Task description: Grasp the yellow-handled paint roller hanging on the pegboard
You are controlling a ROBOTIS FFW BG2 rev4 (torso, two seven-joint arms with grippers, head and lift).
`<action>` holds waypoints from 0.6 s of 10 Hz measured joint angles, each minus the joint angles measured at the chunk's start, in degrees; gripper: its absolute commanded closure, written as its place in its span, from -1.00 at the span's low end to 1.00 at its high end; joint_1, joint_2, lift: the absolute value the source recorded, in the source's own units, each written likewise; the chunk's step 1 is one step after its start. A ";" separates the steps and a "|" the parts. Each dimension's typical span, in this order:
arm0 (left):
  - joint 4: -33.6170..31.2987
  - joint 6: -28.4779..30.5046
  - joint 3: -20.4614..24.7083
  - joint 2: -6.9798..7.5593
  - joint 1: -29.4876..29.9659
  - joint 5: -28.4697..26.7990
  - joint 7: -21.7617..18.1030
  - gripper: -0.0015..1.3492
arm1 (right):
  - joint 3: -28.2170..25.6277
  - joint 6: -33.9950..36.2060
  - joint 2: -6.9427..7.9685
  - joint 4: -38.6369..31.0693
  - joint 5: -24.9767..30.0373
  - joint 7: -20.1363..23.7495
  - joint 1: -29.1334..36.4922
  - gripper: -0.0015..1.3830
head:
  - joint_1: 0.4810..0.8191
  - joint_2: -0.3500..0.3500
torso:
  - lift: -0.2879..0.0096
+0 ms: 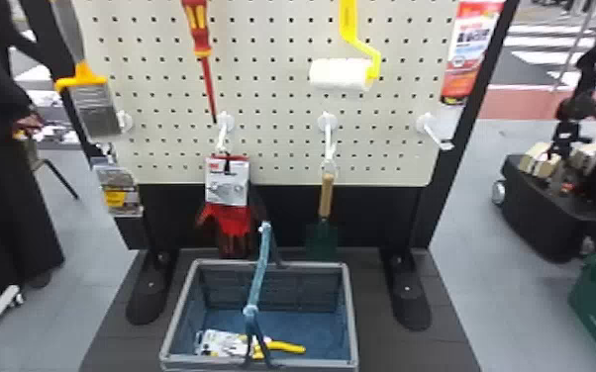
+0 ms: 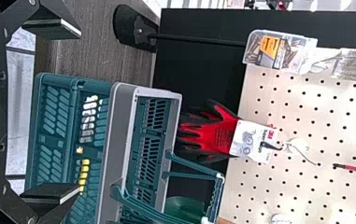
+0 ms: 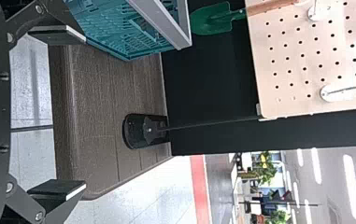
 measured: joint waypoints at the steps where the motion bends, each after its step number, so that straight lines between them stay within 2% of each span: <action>1: 0.01 0.00 -0.01 -0.07 0.00 0.07 0.00 -0.78 | 0.00 0.00 -0.05 -0.24 0.22 0.02 -0.01 -0.71 | -0.60 0.00 | 0.26; 6: 0.15 -0.01 -0.18 -0.45 0.13 0.10 0.00 -0.78 | 0.11 -0.35 -0.08 -0.83 0.00 0.00 0.08 -0.71 | -0.60 0.00 | 0.26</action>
